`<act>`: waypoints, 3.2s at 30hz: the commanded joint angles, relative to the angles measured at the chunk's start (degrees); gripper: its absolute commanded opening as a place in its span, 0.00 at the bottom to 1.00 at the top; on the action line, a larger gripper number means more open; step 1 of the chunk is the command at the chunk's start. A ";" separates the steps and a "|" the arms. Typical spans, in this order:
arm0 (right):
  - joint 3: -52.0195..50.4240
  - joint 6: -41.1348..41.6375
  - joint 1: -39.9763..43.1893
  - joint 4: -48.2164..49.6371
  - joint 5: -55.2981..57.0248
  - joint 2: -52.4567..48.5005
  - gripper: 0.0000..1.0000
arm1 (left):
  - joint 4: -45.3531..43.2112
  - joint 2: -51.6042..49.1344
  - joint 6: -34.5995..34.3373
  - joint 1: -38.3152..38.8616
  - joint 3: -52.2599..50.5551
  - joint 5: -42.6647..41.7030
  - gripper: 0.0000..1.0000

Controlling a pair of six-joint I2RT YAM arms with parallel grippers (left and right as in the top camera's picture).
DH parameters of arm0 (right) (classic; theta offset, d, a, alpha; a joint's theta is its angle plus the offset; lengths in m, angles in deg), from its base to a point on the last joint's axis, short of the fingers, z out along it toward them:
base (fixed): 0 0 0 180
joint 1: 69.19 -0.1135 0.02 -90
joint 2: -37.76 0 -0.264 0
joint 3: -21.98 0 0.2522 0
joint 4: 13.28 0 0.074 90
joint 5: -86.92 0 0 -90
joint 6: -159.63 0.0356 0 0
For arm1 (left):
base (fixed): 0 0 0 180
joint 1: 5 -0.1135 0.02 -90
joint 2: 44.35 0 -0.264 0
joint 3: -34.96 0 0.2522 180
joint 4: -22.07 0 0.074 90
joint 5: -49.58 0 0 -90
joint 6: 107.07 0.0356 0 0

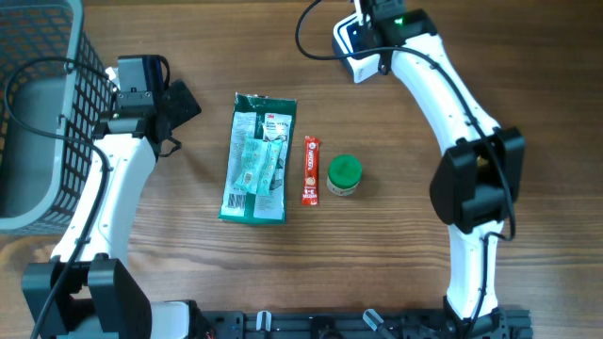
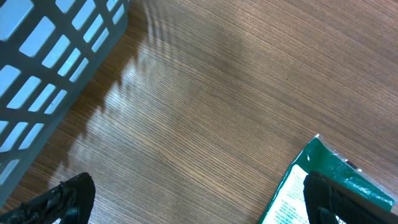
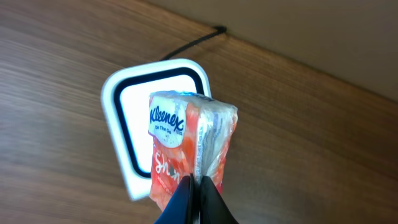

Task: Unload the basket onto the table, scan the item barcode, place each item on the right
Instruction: 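Raise the Kleenex pack with right gripper to the white scanner, then carry the Kleenex pack right and set it down near the right edge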

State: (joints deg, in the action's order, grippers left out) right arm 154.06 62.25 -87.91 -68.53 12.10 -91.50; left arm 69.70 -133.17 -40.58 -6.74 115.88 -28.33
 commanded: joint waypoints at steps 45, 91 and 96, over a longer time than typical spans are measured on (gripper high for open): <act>-30.12 28.35 3.19 -32.13 4.61 17.59 0.04 | -0.02 -0.02 -0.98 -0.15 0.68 -0.07 1.00; -47.19 32.17 3.82 -6.80 -19.61 17.59 0.46 | -0.02 -0.02 -0.98 -0.15 0.68 -0.07 1.00; -47.50 36.41 3.96 -11.34 -4.46 17.59 0.45 | -0.02 -0.02 -0.98 -0.15 0.68 -0.07 1.00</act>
State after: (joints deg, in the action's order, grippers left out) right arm 107.09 94.75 -84.24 -78.26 -2.56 -73.55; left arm 69.70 -133.17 -40.58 -6.74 115.88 -28.30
